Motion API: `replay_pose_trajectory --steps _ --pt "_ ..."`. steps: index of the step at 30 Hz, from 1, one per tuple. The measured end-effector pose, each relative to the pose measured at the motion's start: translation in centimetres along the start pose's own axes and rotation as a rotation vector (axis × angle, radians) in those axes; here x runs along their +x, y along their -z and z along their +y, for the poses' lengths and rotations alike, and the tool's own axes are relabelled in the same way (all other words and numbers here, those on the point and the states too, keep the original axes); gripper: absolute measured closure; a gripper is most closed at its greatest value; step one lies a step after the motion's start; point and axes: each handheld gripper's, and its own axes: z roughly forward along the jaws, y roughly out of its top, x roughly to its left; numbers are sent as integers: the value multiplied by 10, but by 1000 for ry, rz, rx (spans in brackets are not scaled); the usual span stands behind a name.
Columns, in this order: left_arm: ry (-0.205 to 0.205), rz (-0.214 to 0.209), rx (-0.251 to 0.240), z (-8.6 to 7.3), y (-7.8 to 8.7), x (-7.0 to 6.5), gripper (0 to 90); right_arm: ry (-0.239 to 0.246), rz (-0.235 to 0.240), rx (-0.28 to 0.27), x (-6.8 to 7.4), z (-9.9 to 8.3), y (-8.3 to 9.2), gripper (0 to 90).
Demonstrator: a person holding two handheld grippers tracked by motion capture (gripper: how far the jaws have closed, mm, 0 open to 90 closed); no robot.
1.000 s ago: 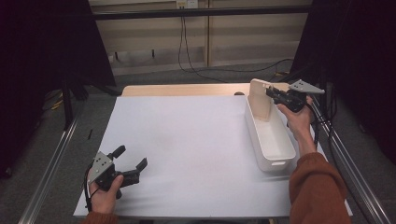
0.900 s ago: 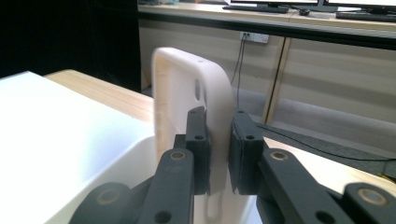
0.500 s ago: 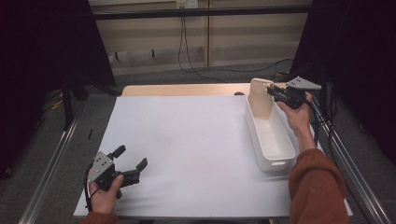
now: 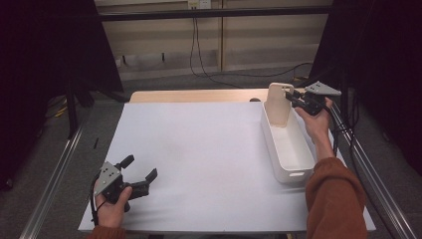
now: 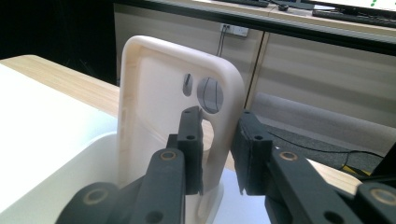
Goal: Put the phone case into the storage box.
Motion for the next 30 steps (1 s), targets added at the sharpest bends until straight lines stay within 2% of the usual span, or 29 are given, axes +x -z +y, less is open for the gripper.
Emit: replay_pose_trajectory --steps 11,17,19,27,30 --pt "2 0 -1 0 0 0 40 16 -1 7 3 4 -10 711" --pt "4 3 -5 0 0 0 40 5 -7 7 2 2 -12 694" --pt "2 0 -3 0 0 0 40 -1 -13 8 2 2 -13 650" --pt "-5 0 2 0 0 1 40 -18 -18 6 2 1 -15 607" --pt "-4 2 4 0 0 1 40 -19 -23 5 3 1 -14 549"
